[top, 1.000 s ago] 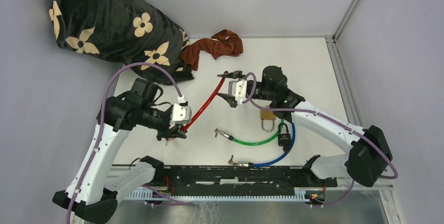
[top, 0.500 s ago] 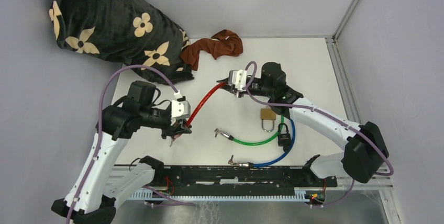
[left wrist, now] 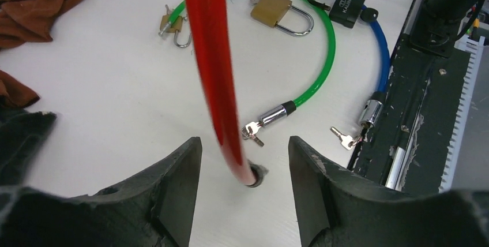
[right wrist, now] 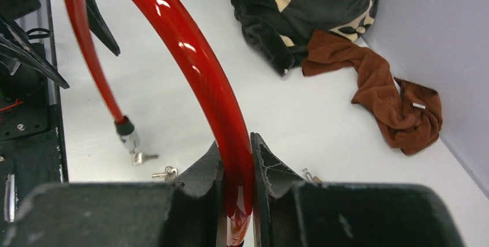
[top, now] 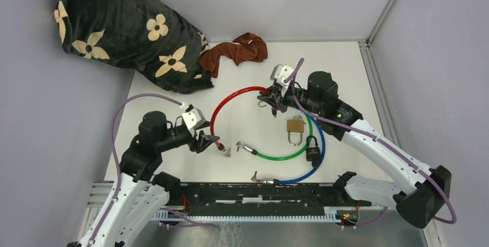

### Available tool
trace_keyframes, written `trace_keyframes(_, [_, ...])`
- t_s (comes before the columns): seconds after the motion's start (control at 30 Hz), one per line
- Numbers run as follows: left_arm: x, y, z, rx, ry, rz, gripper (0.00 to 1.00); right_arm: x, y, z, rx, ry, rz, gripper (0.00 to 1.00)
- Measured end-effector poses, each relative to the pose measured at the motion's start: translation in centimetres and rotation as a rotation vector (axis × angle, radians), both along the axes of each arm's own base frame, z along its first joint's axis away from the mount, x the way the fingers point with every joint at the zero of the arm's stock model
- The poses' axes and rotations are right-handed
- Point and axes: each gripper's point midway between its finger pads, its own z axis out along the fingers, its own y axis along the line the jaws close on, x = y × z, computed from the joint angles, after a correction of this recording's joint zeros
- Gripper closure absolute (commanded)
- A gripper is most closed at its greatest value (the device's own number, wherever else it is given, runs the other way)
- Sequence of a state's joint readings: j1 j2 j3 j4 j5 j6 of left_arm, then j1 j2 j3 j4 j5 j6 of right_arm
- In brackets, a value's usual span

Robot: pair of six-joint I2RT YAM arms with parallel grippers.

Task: Lock with the key
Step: Pick up the lock from the center of the board.

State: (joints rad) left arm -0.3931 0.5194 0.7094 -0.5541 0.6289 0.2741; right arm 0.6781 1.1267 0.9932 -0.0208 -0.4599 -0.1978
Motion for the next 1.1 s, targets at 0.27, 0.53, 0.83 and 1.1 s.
trace_keyframes(0.27, [1.3, -0.8, -2.2, -0.03, 0.074, 0.023, 0.53, -0.3, -1.2, 2.0, -0.018, 0.049, -0.044, 1.0])
trace_keyframes(0.53, [1.8, -1.0, -2.8, -0.037, 0.06, 0.024, 0.48, -0.5, -1.5, 5.2, 0.003, 0.02, -0.043, 1.0])
trace_keyframes(0.83, [2.5, -1.1, -2.7, -0.058, 0.028, 0.042, 0.9, -1.3, -1.2, 8.6, 0.046, -0.035, 0.003, 1.0])
trace_keyframes(1.1, [2.3, -1.0, -1.8, -0.151, 0.094, 0.109, 0.98, -1.2, -0.7, 9.3, 0.089, -0.007, 0.013, 1.0])
